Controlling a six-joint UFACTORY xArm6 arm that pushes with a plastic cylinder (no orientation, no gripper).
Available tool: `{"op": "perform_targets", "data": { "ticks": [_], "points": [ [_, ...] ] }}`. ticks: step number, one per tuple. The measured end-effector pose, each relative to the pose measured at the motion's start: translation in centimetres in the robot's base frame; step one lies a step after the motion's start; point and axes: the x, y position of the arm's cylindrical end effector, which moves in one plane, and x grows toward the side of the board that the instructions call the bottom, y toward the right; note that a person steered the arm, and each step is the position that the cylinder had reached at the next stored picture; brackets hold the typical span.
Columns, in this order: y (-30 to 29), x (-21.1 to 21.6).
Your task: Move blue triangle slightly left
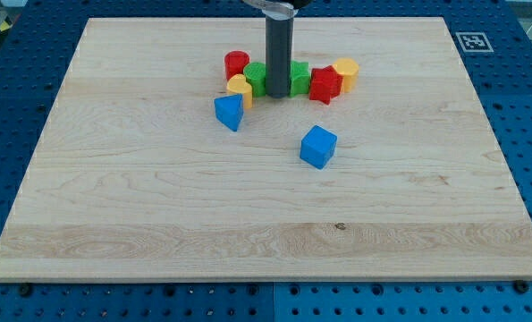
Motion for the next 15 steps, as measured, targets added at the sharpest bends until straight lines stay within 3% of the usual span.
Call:
{"op": "perform_targets", "data": {
  "ticks": [3,7,9,15],
  "points": [
    [2.2,5.0],
    [-4.0,5.1],
    [-4.0,1.5],
    [-7.3,7.0]
  ]
}}
